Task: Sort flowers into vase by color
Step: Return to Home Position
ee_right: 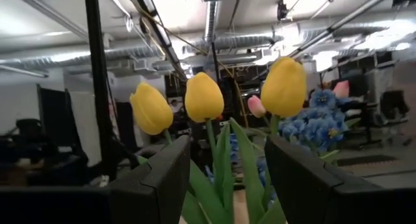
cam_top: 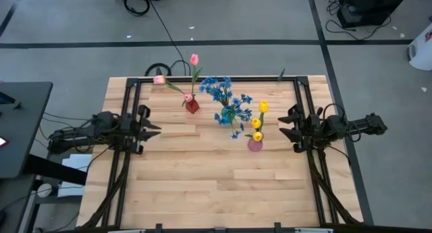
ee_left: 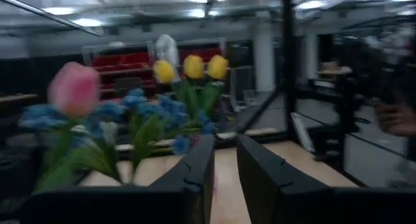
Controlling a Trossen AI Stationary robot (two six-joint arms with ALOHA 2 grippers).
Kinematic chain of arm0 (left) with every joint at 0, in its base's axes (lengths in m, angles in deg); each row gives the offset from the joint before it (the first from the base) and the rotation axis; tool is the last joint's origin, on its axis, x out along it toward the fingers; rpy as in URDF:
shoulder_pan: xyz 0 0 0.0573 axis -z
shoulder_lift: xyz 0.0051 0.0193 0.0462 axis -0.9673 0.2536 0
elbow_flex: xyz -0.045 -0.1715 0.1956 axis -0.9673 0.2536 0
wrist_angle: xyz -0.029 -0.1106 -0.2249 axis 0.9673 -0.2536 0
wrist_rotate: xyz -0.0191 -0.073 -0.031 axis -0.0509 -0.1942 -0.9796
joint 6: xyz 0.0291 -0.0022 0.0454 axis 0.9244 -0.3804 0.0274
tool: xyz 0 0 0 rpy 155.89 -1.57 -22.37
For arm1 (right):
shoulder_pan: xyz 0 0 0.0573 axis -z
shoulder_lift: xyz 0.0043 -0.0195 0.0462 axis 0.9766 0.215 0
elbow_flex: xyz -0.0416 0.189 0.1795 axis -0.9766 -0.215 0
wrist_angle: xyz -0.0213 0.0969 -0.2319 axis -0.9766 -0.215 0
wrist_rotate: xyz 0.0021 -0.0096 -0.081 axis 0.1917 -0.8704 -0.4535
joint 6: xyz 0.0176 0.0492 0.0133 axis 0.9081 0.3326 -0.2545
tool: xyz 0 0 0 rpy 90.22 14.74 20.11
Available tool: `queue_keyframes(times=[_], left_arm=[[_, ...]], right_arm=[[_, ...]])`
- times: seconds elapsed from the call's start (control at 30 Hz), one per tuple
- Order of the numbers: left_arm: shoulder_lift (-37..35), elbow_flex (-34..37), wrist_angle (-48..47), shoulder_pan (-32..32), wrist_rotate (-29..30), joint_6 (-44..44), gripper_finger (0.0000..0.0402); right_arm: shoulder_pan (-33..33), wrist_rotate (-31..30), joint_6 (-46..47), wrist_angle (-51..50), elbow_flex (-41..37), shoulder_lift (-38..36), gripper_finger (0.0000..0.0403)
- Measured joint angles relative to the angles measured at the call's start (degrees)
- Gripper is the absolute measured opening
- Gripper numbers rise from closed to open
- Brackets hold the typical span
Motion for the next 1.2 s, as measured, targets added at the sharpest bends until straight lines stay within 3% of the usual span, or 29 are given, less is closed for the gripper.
queue_keyframes(times=[0.13, 0.43, 0.57, 1.2], left_arm=[[0.0, 1.0, 2.2, 0.7, -4.0, 0.9, 0.0061], [0.5, 7.6, 3.3, 0.9, -3.8, -7.0, 0.0056], [0.6, 7.6, -2.3, 0.9, -3.3, -9.5, 0.0056], [0.9, 7.6, 1.7, 0.9, -2.7, -9.5, 0.0056]], right_arm=[[0.0, 0.4, 1.8, 0.1, 0.0, 0.2, 0.0211], [0.0, 0.4, 1.4, 0.3, 0.0, 0.3, 0.0211], [0.0, 0.4, 1.4, 0.4, 0.0, 0.3, 0.0211], [0.0, 0.4, 1.4, 0.4, 0.0, 0.3, 0.0211]])
